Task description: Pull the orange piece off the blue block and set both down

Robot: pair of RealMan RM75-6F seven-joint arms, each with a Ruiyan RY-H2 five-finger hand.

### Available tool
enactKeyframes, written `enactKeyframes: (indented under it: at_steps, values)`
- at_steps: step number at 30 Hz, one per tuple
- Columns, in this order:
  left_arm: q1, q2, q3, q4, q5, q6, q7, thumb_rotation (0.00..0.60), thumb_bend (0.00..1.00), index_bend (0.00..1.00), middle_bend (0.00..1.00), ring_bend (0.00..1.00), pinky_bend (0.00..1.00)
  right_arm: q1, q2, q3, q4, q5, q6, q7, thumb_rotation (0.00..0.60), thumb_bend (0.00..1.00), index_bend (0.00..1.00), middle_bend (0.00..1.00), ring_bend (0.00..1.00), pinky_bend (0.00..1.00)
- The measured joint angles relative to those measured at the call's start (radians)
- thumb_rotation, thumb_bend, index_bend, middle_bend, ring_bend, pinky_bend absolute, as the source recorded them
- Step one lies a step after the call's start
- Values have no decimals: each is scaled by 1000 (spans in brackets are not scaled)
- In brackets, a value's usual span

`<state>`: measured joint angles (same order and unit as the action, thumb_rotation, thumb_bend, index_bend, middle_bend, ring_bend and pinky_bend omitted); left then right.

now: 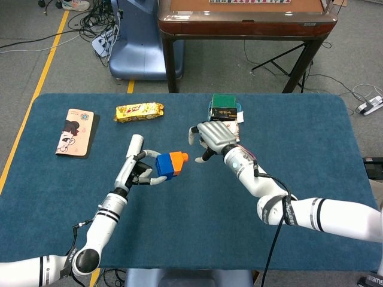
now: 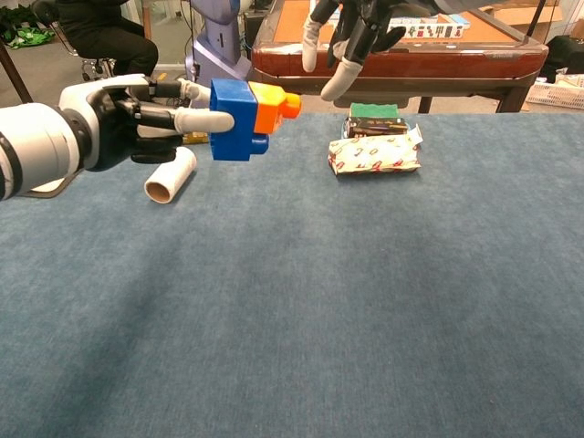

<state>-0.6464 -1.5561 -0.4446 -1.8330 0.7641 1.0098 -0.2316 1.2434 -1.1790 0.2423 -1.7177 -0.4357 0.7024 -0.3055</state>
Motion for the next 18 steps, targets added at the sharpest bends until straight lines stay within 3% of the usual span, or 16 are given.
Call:
enactKeyframes:
  at_steps: [18]
  values:
    - [-9,-12,9,11,1,5,6,600,161,638,1000,1000,1000,39,-63,-38,43,12,1,-1,600,54,542,1000,1000,1000]
